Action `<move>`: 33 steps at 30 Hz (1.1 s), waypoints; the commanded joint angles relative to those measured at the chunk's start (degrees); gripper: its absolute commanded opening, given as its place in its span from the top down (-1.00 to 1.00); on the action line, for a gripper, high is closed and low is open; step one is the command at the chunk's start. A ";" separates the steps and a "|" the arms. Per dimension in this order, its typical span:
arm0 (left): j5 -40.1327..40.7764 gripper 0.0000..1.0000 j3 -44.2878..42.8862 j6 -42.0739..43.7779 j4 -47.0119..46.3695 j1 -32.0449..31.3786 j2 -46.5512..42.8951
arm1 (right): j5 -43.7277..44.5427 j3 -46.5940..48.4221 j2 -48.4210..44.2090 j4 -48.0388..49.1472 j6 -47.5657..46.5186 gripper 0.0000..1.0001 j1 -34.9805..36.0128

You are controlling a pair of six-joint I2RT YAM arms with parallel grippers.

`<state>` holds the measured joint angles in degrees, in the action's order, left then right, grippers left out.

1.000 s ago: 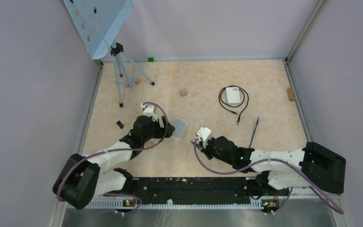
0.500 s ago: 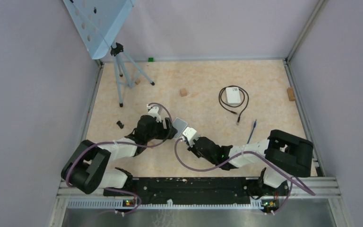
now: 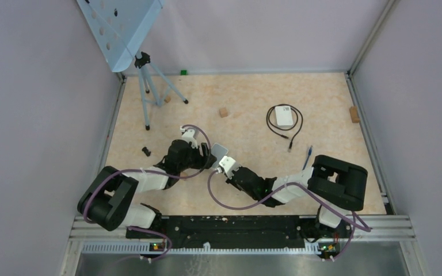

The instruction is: Insert the plug into the switch port

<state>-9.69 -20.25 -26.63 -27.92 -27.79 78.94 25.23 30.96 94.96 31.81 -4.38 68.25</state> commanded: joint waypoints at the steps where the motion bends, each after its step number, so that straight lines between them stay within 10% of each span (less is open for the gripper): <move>1: -1.64 -0.45 1.32 -0.19 2.60 0.24 -0.20 | 1.13 2.09 1.11 4.08 -1.58 1.00 0.48; 33: -5.78 -0.25 2.85 -1.68 1.39 0.24 0.43 | -1.39 5.02 3.90 5.22 -2.19 1.00 0.48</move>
<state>-12.53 -18.81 -28.01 -28.80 -27.42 78.50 24.12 32.84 97.51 34.28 -6.44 68.25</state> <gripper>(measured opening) 0.629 0.027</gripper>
